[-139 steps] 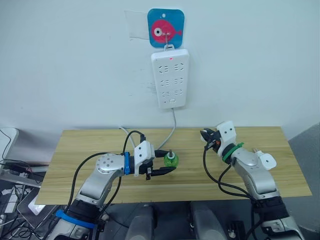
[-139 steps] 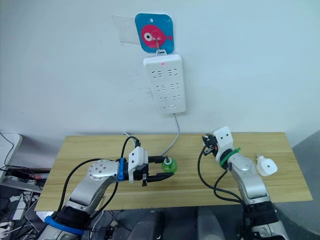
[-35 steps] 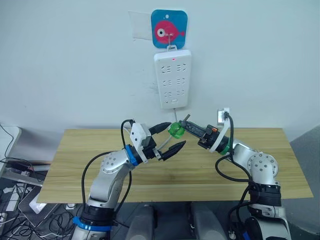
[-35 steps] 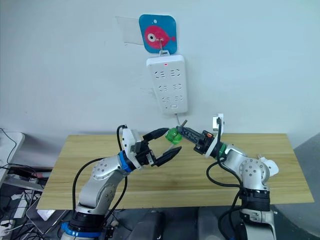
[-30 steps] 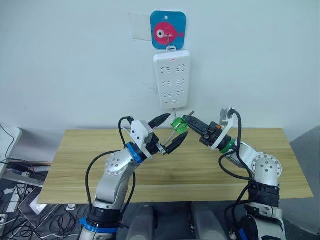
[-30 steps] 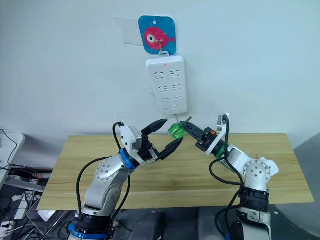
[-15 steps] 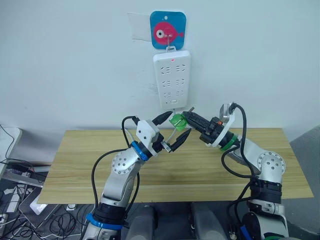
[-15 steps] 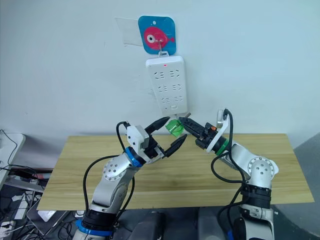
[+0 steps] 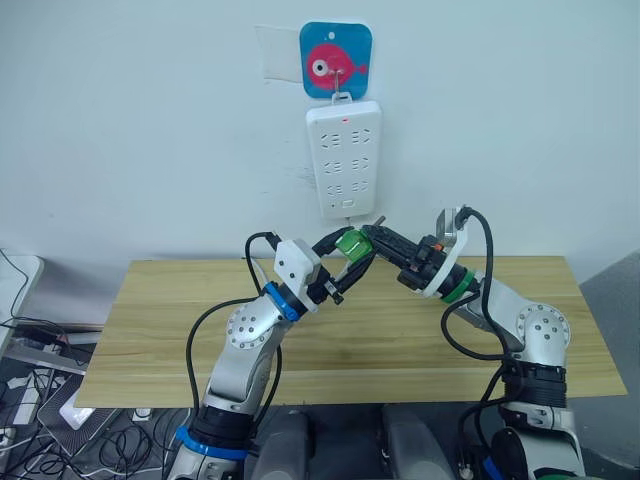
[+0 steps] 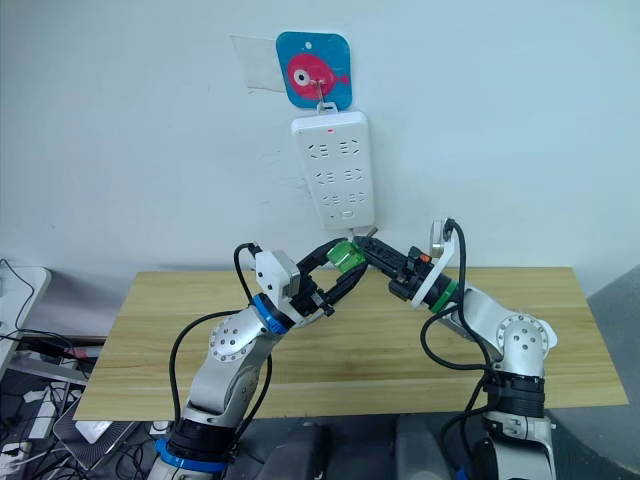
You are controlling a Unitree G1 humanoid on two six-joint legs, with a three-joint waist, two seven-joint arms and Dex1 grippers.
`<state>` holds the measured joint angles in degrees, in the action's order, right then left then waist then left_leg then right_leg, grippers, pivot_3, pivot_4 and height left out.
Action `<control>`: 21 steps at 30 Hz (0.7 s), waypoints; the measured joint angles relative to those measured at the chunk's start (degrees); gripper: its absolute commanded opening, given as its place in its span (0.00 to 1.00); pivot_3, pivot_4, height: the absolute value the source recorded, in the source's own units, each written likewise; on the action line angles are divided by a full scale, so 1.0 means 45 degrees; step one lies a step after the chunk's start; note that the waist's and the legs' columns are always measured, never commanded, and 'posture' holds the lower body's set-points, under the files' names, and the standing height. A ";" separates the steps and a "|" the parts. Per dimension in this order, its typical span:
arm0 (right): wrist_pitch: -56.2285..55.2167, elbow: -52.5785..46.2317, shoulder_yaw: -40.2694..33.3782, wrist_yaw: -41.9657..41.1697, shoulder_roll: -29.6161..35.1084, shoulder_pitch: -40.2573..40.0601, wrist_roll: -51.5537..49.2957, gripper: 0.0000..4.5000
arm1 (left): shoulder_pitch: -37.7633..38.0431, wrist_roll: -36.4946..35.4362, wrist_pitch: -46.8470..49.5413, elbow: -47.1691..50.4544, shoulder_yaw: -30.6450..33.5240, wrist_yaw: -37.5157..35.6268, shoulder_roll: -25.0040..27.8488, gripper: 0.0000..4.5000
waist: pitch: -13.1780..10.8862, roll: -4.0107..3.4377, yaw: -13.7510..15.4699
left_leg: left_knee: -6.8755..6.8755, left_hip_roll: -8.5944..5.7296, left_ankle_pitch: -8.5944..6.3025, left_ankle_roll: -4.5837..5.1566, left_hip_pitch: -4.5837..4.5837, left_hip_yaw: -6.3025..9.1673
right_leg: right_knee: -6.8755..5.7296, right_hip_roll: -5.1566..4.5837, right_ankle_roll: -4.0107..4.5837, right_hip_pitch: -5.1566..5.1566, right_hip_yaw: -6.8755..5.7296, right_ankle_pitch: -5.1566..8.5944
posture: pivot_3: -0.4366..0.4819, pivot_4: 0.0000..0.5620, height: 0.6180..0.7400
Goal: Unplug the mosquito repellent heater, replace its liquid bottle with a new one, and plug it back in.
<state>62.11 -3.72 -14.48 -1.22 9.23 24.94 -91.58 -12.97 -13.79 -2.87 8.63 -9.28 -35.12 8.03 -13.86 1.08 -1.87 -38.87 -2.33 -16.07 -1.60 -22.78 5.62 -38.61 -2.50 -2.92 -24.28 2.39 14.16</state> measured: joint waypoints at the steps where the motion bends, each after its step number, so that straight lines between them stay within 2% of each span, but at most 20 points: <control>1: -0.0037 0.0000 0.0025 0.0010 0.0016 0.0000 -0.0021 0.19 | 0.0000 0.0000 0.0000 0.0000 0.0000 0.0017 -0.0007 0.50 | 0.0000 0.0000 0.0001 | 0.0000 0.0000 0.0000 0.0000 -0.0001 0.0001 | 0.0002 0.0000 0.0000 0.0000 0.0000 0.0000 | 0.48 0.38 1.00; 4: -0.0131 -0.0012 0.0166 0.0010 0.0182 0.0002 -0.0081 0.19 | 0.0003 -0.0001 0.0015 0.0000 -0.0008 0.0028 -0.0007 0.50 | 0.0000 0.0000 0.0001 | 0.0000 -0.0001 0.0000 0.0001 -0.0002 0.0002 | 0.0003 0.0000 0.0000 0.0001 0.0000 0.0000 | 0.48 0.38 1.00; 6: -0.0198 -0.0076 0.0323 -0.0014 0.0360 0.0005 -0.0055 0.35 | 0.0004 -0.0013 0.0054 0.0000 -0.0013 0.0031 -0.0005 0.50 | -0.0001 0.0000 0.0002 | 0.0000 0.0000 0.0000 0.0001 -0.0002 0.0003 | 0.0002 0.0001 0.0000 0.0001 -0.0001 0.0000 | 0.48 0.38 1.00; 7: -0.0192 -0.0123 0.0399 -0.0029 0.0484 0.0022 -0.0021 0.40 | 0.0004 -0.0011 0.0081 -0.0001 -0.0010 0.0061 0.0000 0.50 | 0.0000 0.0000 0.0002 | 0.0000 0.0000 0.0000 0.0001 -0.0002 0.0004 | 0.0002 0.0001 0.0000 0.0001 -0.0001 0.0000 | 0.48 0.39 1.00; 10: 0.0230 -0.0361 0.0811 -0.0499 0.1441 0.0030 0.0153 0.63 | 0.0001 -0.0051 0.0200 -0.0001 0.0023 0.0088 0.0146 0.50 | -0.0001 -0.0001 0.0002 | 0.0000 -0.0003 -0.0001 0.0002 -0.0005 0.0007 | 0.0008 0.0001 -0.0001 0.0003 -0.0002 0.0001 | 0.47 0.40 1.00; 12: 0.0819 -0.0743 0.1169 -0.1071 0.2516 0.0002 0.0353 0.80 | -0.0014 -0.0142 0.0260 -0.0026 0.0099 -0.0004 0.0251 0.50 | -0.0002 -0.0001 0.0005 | 0.0000 -0.0003 -0.0001 0.0003 -0.0009 0.0009 | 0.0012 0.0000 -0.0001 0.0005 -0.0004 0.0001 | 0.47 0.41 1.00; 14: 0.1641 -0.1290 0.1518 -0.1949 0.4327 -0.0330 0.0791 0.95 | -0.0053 -0.0223 0.0264 -0.0065 0.0161 -0.0163 0.0387 0.50 | -0.0002 -0.0001 0.0035 | -0.0001 -0.0003 -0.0002 0.0005 -0.0010 0.0020 | 0.0028 0.0001 -0.0003 0.0018 -0.0016 0.0003 | 0.46 0.42 1.00; 15: 0.1982 -0.1458 0.1568 -0.2382 0.5130 -0.0522 0.1149 1.00 | -0.0026 -0.0269 0.0263 -0.0077 0.0235 -0.0219 0.0548 0.50 | -0.0002 -0.0001 0.0043 | 0.0001 -0.0005 -0.0002 0.0005 -0.0010 0.0026 | 0.0032 0.0001 -0.0004 0.0024 -0.0017 0.0003 | 0.46 0.42 1.00; 18: 0.2095 -0.1845 0.1738 -0.4241 0.7511 -0.1216 0.2947 1.00 | 0.0027 -0.0395 0.0262 -0.0130 0.0515 -0.0449 0.0822 0.50 | -0.0005 0.0003 0.0041 | -0.0001 -0.0006 -0.0002 0.0007 -0.0007 0.0019 | 0.0041 0.0001 -0.0006 0.0033 -0.0013 0.0004 | 0.45 0.43 1.00; 21: 0.1519 -0.1591 0.1797 -0.5775 0.8580 -0.1329 0.4555 1.00 | 0.0117 -0.0433 0.0259 -0.0145 0.0531 -0.0580 0.0864 0.50 | -0.0007 0.0005 -0.0020 | 0.0002 0.0003 -0.0003 0.0007 0.0004 0.0003 | 0.0037 0.0010 -0.0007 0.0033 -0.0004 0.0005 | 0.44 0.43 1.00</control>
<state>68.95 -10.88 -6.39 -27.21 47.84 18.96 -71.08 -12.44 -15.74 -1.71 7.97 -6.89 -37.73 11.92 -13.90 1.10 -1.96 -38.87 -2.31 -16.08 -1.56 -22.76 5.64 -38.44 -2.46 -2.95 -24.13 2.37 14.18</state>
